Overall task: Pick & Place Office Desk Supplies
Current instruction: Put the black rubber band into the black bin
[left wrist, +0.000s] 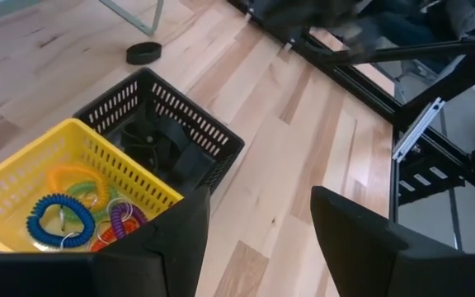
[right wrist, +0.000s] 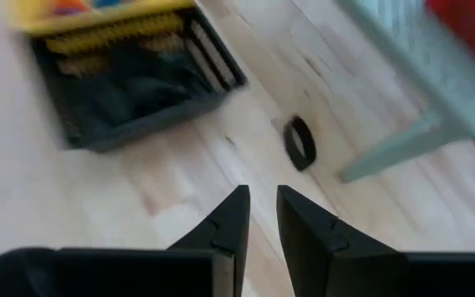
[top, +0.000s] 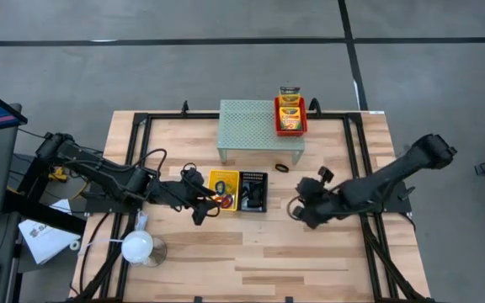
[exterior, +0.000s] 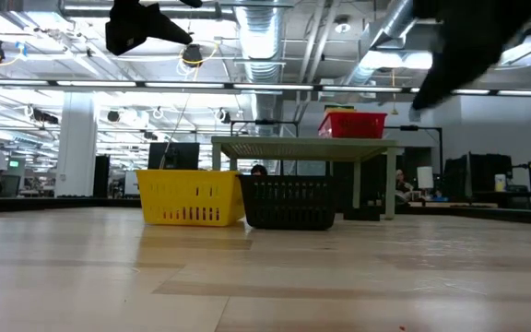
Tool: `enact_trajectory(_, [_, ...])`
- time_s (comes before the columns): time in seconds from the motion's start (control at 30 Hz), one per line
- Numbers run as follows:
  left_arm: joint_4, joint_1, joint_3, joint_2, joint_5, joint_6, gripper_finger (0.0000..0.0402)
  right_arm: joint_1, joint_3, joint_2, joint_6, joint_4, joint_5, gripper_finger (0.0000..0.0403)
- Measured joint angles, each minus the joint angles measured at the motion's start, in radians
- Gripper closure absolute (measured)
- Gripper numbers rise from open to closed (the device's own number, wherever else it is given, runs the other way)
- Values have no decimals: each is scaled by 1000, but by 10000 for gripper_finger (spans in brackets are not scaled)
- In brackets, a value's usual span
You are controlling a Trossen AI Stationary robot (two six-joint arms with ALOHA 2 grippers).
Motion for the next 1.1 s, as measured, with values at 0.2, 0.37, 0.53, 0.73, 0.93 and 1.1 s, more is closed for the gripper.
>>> enact_trajectory(0.2, [2, 0, 0, 14, 0, -43, 195, -53, -114, 143, 41, 225, 6, 341])
enact_trajectory(0.37, [2, 0, 0, 14, 10, -68, 195, -176, -151, 242, 49, 406, -75, 341])
enact_trajectory(0.53, [7, 0, 0, 14, 29, -120, 195, -294, -161, 282, 5, 473, -214, 322])
enact_trajectory(0.73, [9, -1, 0, 14, 61, -155, 195, -356, -160, 176, -31, 489, -286, 252])
enact_trajectory(0.93, [36, -1, 0, 14, 58, -159, 195, -404, -159, 129, -38, 471, -244, 182])
enact_trajectory(1.1, [53, -1, 0, 14, 56, -178, 195, -449, -159, 170, 179, 466, -293, 177])
